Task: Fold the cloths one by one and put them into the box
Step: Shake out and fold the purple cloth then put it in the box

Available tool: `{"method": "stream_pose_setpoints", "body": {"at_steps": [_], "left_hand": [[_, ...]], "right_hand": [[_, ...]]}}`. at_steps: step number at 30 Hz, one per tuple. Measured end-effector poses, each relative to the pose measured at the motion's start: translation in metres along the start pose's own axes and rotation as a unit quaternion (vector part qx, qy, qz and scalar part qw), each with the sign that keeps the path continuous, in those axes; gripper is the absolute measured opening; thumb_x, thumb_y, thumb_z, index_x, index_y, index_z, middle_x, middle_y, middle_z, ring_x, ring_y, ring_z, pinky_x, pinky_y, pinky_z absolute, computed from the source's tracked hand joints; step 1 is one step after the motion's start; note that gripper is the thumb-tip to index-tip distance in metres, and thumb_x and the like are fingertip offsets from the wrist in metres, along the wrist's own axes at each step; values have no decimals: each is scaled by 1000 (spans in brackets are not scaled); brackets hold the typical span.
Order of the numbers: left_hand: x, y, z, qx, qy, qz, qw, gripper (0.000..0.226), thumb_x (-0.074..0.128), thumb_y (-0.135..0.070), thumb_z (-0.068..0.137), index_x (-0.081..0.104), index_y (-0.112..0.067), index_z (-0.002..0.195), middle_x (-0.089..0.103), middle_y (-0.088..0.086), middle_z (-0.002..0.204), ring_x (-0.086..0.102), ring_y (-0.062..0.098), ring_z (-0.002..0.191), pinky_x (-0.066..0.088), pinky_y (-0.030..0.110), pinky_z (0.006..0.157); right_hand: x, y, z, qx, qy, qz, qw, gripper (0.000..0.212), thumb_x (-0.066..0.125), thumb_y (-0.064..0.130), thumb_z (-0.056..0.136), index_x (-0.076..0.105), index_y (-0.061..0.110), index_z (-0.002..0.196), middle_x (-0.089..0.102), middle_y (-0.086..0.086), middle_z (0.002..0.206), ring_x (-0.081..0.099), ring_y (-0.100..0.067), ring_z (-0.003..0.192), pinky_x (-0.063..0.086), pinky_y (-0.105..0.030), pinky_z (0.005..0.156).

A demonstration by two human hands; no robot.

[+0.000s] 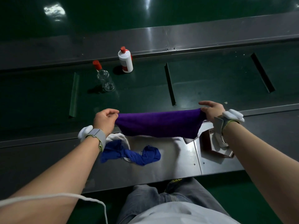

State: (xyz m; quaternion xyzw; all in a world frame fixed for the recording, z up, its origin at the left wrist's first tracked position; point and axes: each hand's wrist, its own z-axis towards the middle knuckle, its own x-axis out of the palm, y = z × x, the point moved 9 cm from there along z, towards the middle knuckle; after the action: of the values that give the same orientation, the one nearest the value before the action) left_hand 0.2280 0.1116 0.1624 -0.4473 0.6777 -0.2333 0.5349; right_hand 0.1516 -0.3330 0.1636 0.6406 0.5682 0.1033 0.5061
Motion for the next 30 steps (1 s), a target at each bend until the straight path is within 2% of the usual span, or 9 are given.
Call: {"method": "stream_pose_setpoints", "body": {"at_steps": [2,5,7,11,13,17,22,26,30], "left_hand": [[2,-1,0,-7,3,16,1000,24,62,-12,80,69,-32,70,68,-9,72,59,10,68,45,19,62],[3,-7,3,-10,-1,9,1000,14,64,-15,81,72,-26,78,69,-4,78,59,13,72,46,22,67],[1,-15,4,-1,-17,-12,1000,9,66,-17,82,73,-22,86,69,-1,78,60,12,71,47,23,69],[-3,-25,-3,1,-49,-79,996,14,62,-13,85,67,-21,96,67,-6,74,62,2,58,48,15,50],[-1,-17,-10,-7,-49,-100,994,15,62,-11,85,64,-21,97,68,-4,76,64,4,59,50,16,48],[34,42,-32,-83,-12,-88,993,22,67,-15,84,63,-11,105,68,8,77,62,15,58,52,23,52],[99,166,-77,-186,86,127,970,21,70,-16,82,71,-8,101,74,14,88,69,26,81,49,29,79],[123,222,-113,-241,131,200,941,14,65,-7,84,70,-4,97,71,12,91,61,19,80,37,20,68],[131,237,-119,-259,128,230,929,4,62,-4,81,63,-7,83,58,3,72,49,19,65,33,25,68]], "right_hand": [[5,1,0,11,18,1,1000,27,54,-4,88,68,4,109,61,-3,71,54,-1,46,39,-5,40],[9,8,-1,10,27,18,999,27,54,-7,87,66,-3,111,65,-11,87,53,-10,59,44,-5,46],[6,20,-1,-11,11,24,1000,28,55,-4,87,66,2,112,64,-13,90,51,-8,54,42,-7,41],[-8,26,-3,-13,-32,71,997,31,56,4,87,64,16,114,61,-5,74,49,-4,34,39,-14,34],[-12,11,-9,4,-38,109,993,30,56,5,87,60,16,114,64,-5,78,58,-5,37,43,-16,36],[-3,-62,-19,64,-20,121,990,34,65,11,86,55,10,118,67,-16,86,66,-12,48,44,-18,36],[45,-226,-40,239,83,45,966,25,57,0,89,55,6,113,69,-6,76,68,-13,54,45,-26,52],[56,-316,-64,328,89,25,940,20,54,-10,88,54,2,104,67,-3,51,62,-11,38,43,-19,33],[56,-339,-70,352,91,-36,931,7,63,12,86,58,15,83,68,-9,75,63,-19,48,29,-13,38]]}}
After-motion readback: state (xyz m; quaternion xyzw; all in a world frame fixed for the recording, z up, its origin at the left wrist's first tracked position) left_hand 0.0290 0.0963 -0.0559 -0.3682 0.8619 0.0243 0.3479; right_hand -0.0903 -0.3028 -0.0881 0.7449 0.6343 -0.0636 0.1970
